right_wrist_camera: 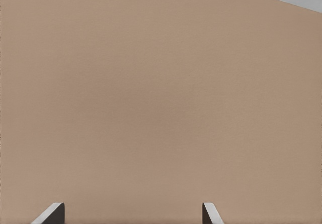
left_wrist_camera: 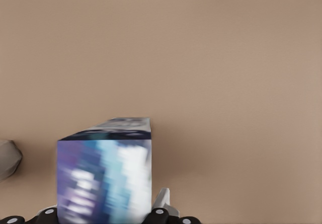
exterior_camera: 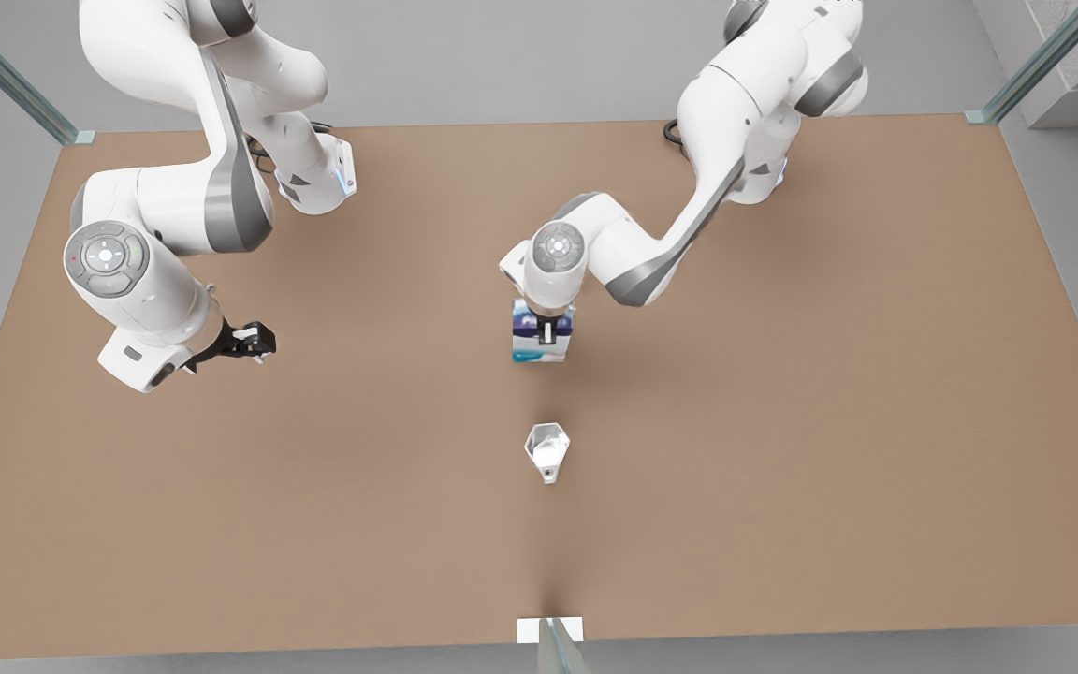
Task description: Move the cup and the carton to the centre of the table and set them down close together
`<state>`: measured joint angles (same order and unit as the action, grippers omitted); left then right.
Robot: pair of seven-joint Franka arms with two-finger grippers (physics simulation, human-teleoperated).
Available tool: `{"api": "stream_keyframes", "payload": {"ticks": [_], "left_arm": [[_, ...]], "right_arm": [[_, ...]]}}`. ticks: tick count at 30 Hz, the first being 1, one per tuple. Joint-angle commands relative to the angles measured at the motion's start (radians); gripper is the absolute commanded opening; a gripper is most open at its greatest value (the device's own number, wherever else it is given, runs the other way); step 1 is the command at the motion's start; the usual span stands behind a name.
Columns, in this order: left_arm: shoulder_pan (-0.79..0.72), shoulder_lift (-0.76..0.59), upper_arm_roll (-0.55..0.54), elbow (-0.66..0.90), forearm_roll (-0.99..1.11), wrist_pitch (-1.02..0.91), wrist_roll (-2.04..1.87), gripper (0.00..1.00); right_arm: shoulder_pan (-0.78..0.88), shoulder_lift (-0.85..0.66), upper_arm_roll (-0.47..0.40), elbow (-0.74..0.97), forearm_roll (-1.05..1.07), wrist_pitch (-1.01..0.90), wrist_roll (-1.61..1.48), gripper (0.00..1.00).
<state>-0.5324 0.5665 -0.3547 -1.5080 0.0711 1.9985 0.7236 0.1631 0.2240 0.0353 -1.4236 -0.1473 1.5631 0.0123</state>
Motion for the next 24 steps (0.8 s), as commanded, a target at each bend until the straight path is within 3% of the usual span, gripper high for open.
{"api": "stream_keyframes", "payload": {"ticks": [1, 5, 7, 9, 24], "left_arm": [[-0.001, 0.006, 0.002, 0.000, -0.056, 0.002, 0.003, 0.43], [-0.009, 0.032, 0.002, -0.001, 0.012, 0.020, 0.005, 0.45], [-0.012, 0.039, 0.003, -0.001, 0.019, 0.051, 0.007, 0.50], [-0.015, 0.047, 0.008, -0.001, 0.019, 0.054, 0.005, 1.00], [-0.006, 0.003, 0.005, -0.001, 0.012, 0.033, 0.007, 1.00]], "right_arm": [[0.000, 0.000, 0.000, 0.000, 0.000, 0.000, 0.000, 1.00], [0.001, 0.000, 0.000, 0.000, 0.000, 0.000, 0.000, 1.00], [0.001, 0.000, 0.000, 0.000, 0.000, 0.000, 0.000, 1.00], [0.001, 0.000, 0.000, 0.000, 0.000, 0.000, 0.000, 1.00], [0.001, 0.000, 0.000, 0.002, 0.000, 0.000, 0.000, 1.00]]}}
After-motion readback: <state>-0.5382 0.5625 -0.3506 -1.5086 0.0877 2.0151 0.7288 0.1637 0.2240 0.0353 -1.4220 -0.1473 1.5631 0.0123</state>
